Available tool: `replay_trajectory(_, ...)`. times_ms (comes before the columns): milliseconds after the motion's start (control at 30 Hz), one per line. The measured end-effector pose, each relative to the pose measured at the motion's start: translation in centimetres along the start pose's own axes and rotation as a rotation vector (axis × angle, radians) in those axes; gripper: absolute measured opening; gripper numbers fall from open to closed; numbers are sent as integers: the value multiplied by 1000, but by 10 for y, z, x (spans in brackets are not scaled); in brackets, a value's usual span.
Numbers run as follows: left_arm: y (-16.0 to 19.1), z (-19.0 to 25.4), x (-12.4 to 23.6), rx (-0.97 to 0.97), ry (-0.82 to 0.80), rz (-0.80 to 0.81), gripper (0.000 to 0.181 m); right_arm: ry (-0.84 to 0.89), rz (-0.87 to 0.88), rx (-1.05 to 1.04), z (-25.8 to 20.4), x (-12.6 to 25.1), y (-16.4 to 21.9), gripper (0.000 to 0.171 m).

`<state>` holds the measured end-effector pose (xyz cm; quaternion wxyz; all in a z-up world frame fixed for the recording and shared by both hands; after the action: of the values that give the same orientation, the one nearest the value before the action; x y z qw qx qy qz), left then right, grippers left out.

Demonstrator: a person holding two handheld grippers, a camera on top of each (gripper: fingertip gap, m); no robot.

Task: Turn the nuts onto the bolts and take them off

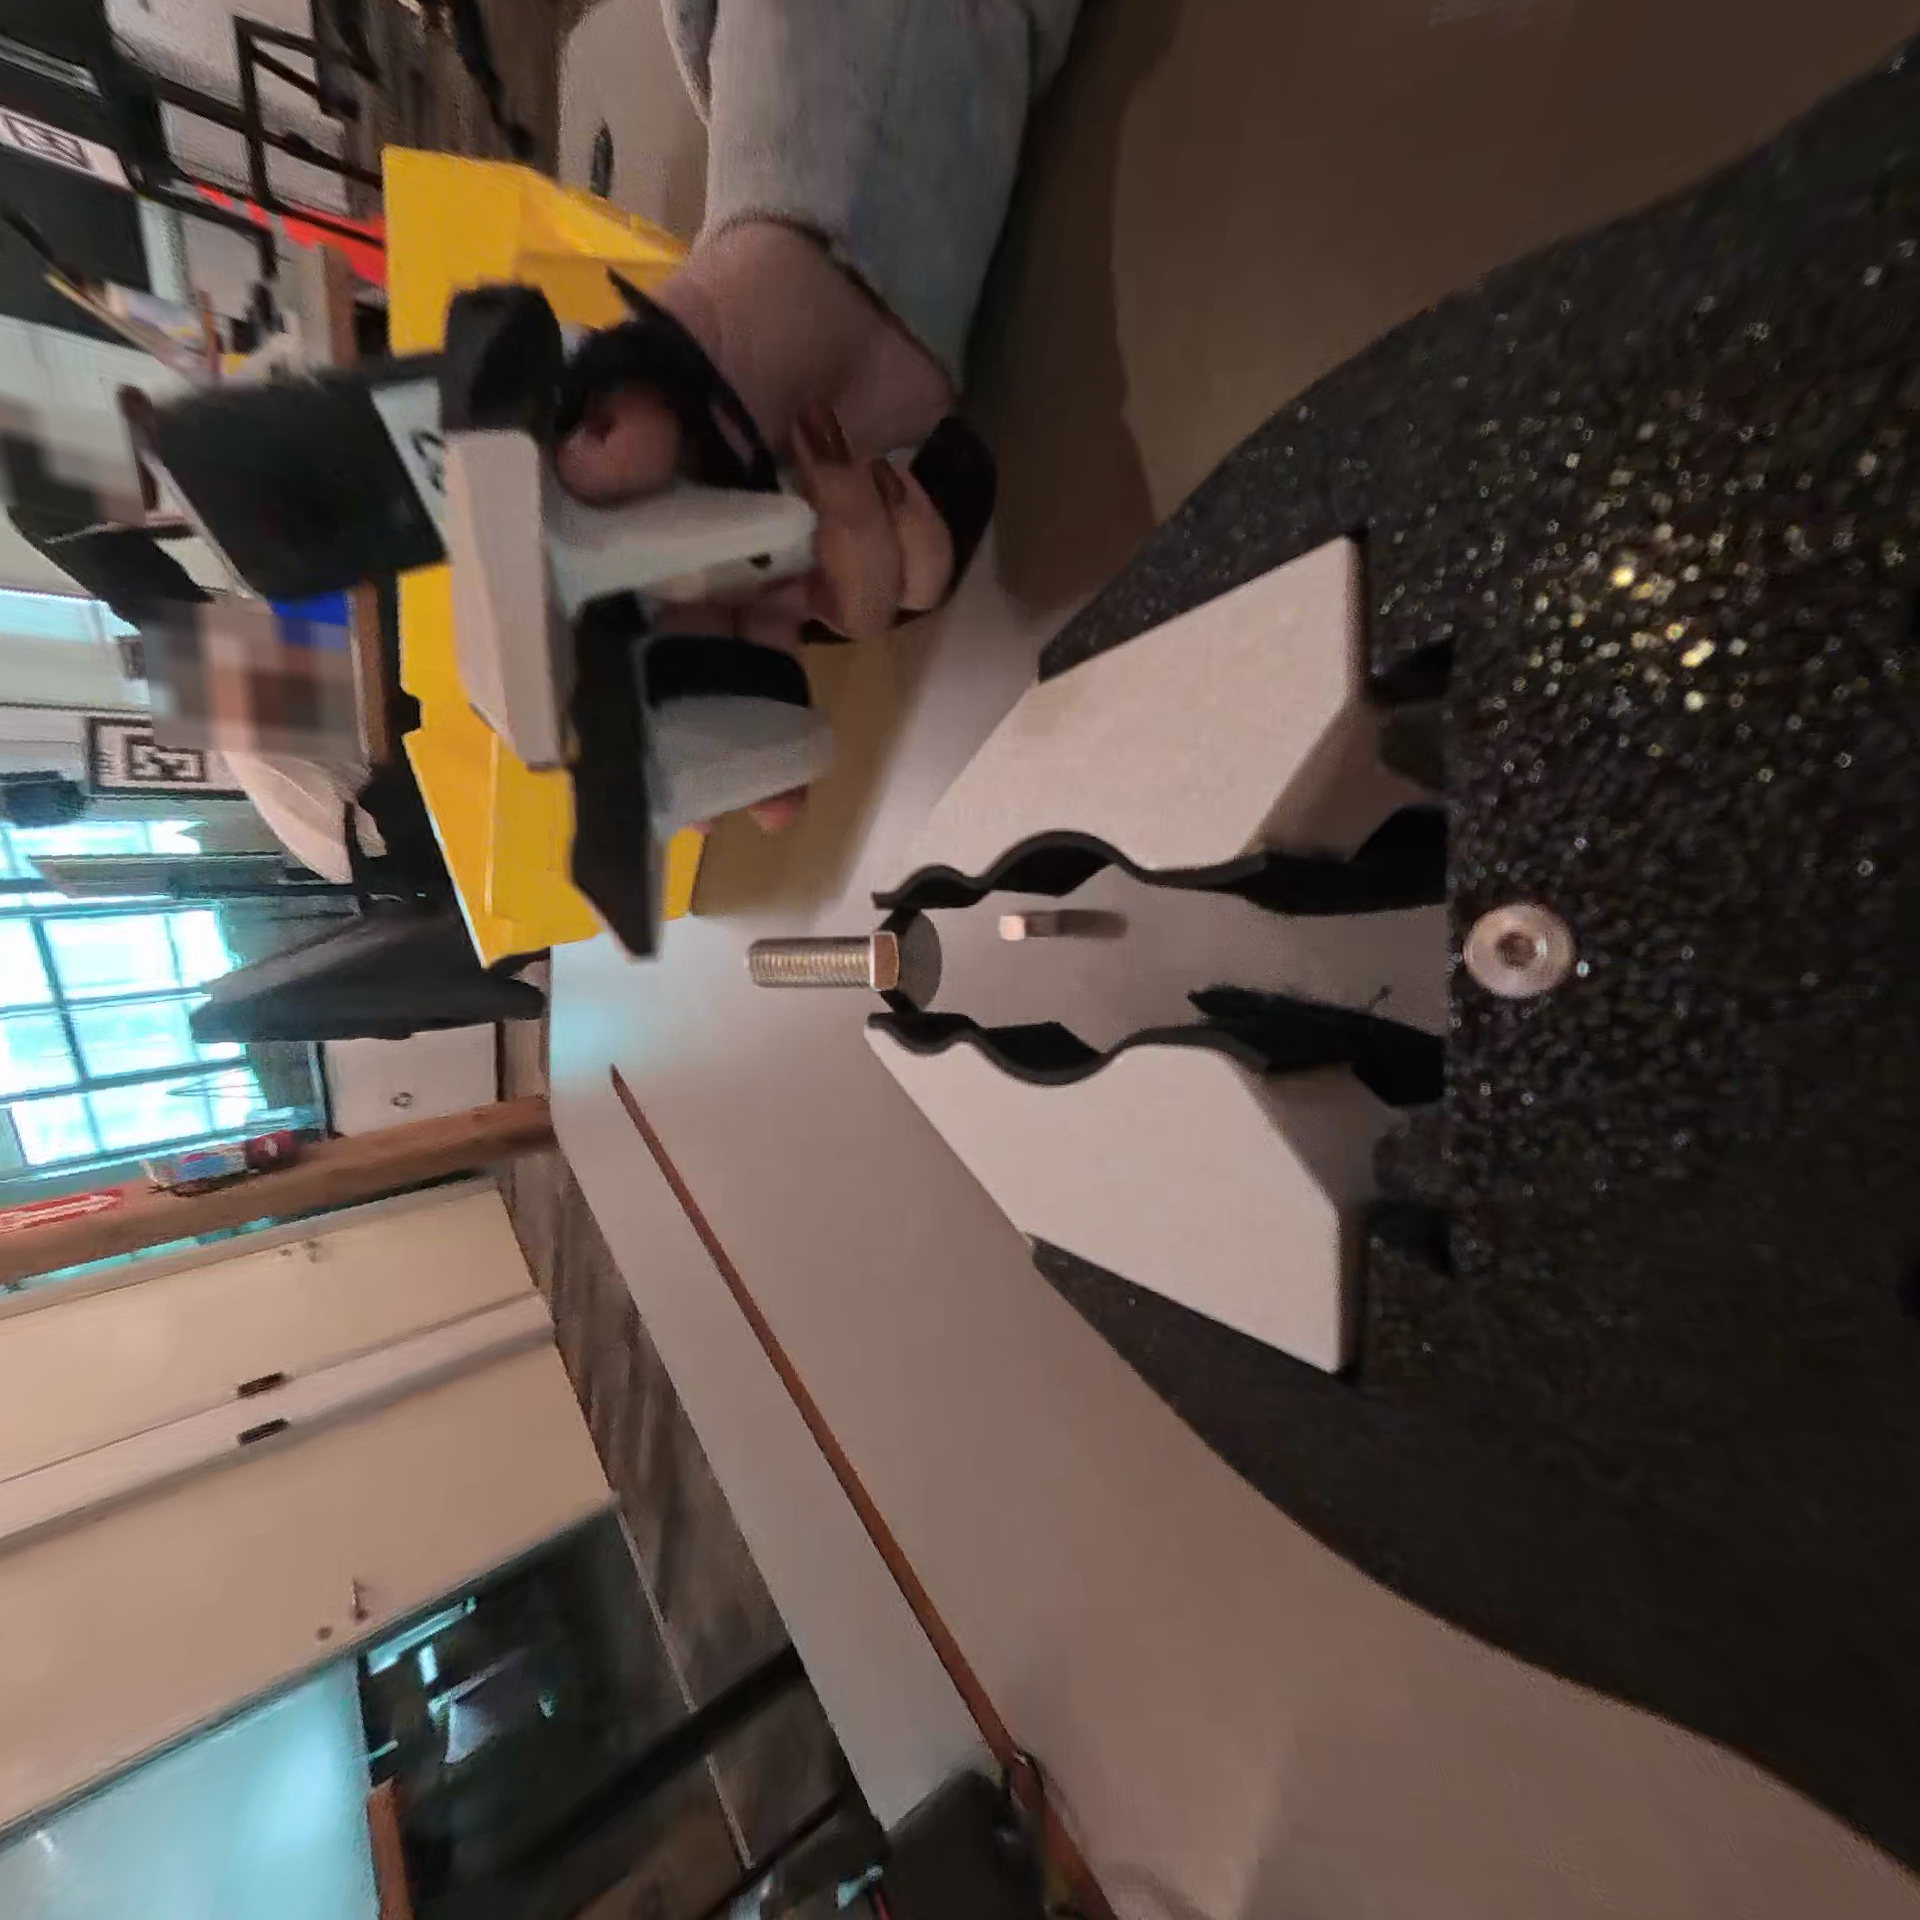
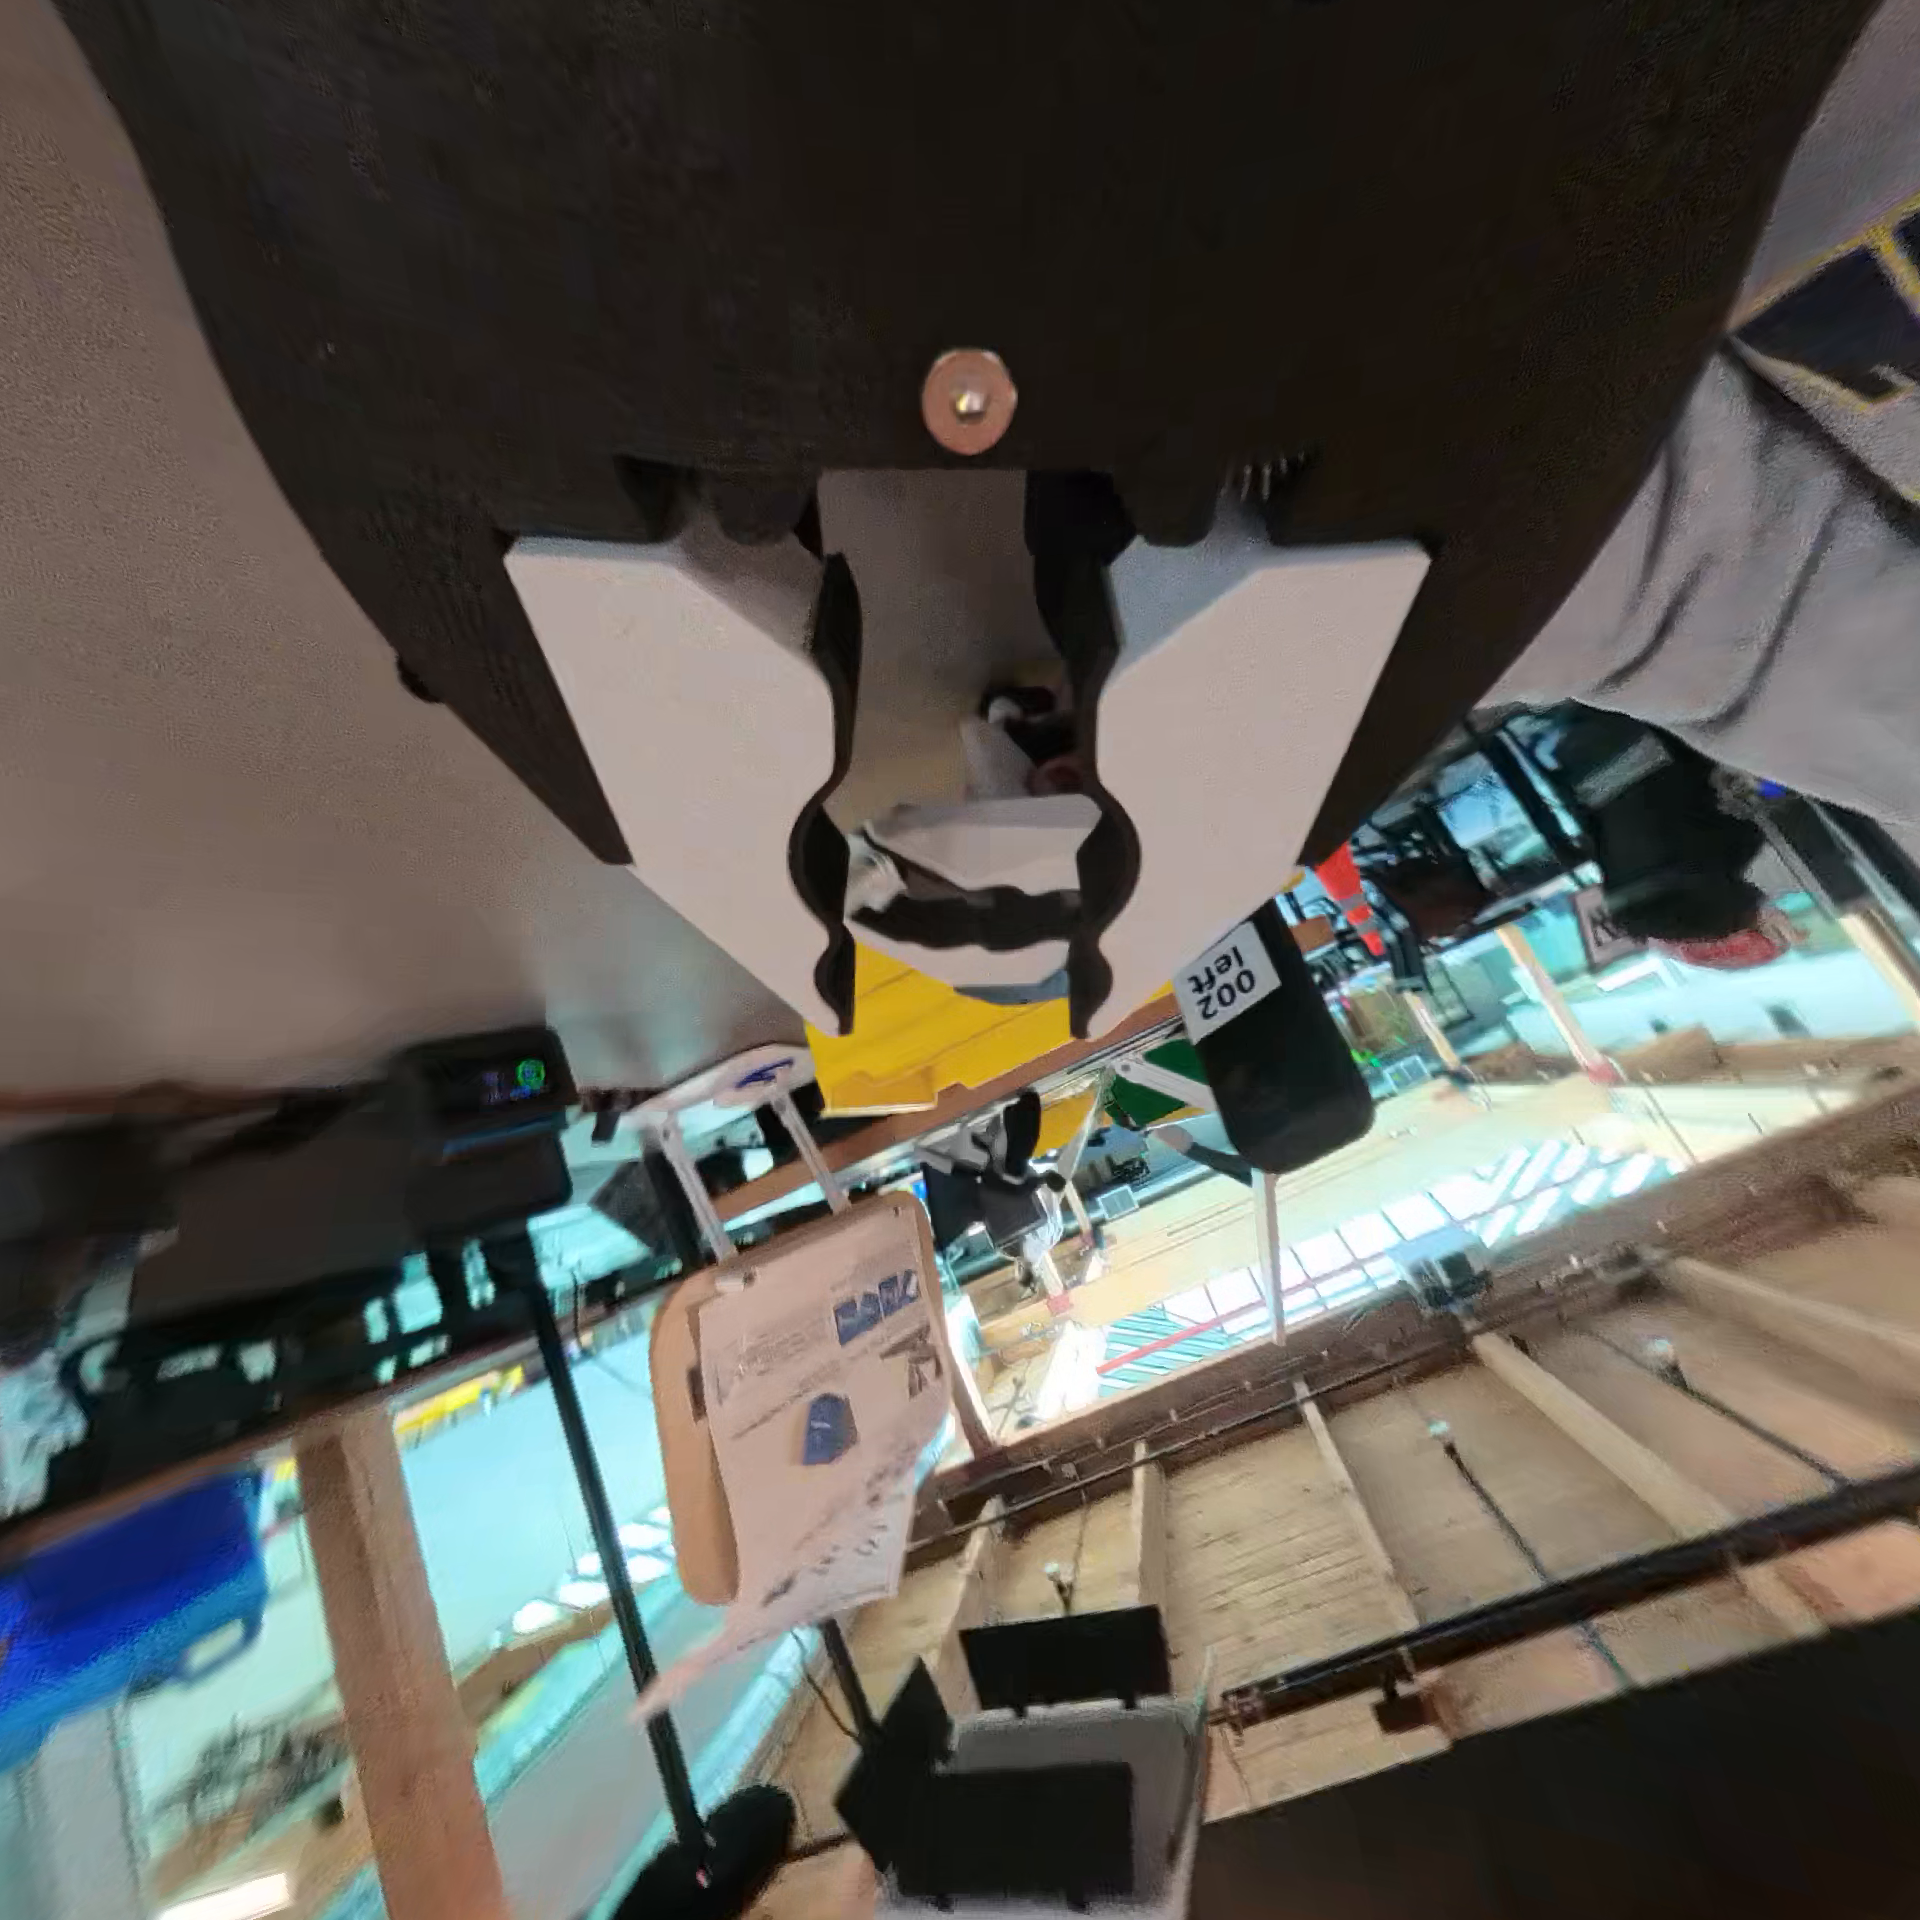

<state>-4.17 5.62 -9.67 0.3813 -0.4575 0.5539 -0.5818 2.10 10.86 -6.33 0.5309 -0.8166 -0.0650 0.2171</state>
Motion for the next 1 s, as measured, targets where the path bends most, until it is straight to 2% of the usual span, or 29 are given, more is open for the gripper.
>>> replay_trajectory(100,-8,-1,7,23,29,98,17,92,-79,-2,13,1,9,39)
replay_trajectory(267,-9,12,9,-1,118,120,17,33,-102,-57,7,-3,16,30)
replay_trajectory(400,-5,19,6,-1,165,77,17,-53,-108,-93,2,-2,16,8)
replay_trajectory(500,-3,21,6,8,185,60,17,-57,-162,-27,1,0,17,7)
replay_trajectory(600,7,21,2,57,204,-49,18,-16,-260,127,-1,0,24,7)
replay_trajectory(667,10,21,0,75,203,-81,29,-7,-311,184,-1,0,28,8)
replay_trajectory(833,12,27,2,77,256,-107,32,-23,-341,228,-4,0,31,7)
replay_trajectory(1000,15,31,1,47,264,-135,25,-59,-334,234,-8,0,30,8)
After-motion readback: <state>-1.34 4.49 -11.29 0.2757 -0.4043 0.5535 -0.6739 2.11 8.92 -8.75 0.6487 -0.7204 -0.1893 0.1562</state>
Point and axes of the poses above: each gripper's, where its closed fingertips meet, x back along the fingers, y out of its underside, z = x × y across the jaws, the point moved 4 cm from there along x, back along the fingers, and after that the axes turned 5 degrees about x, right-handed, at the moved point
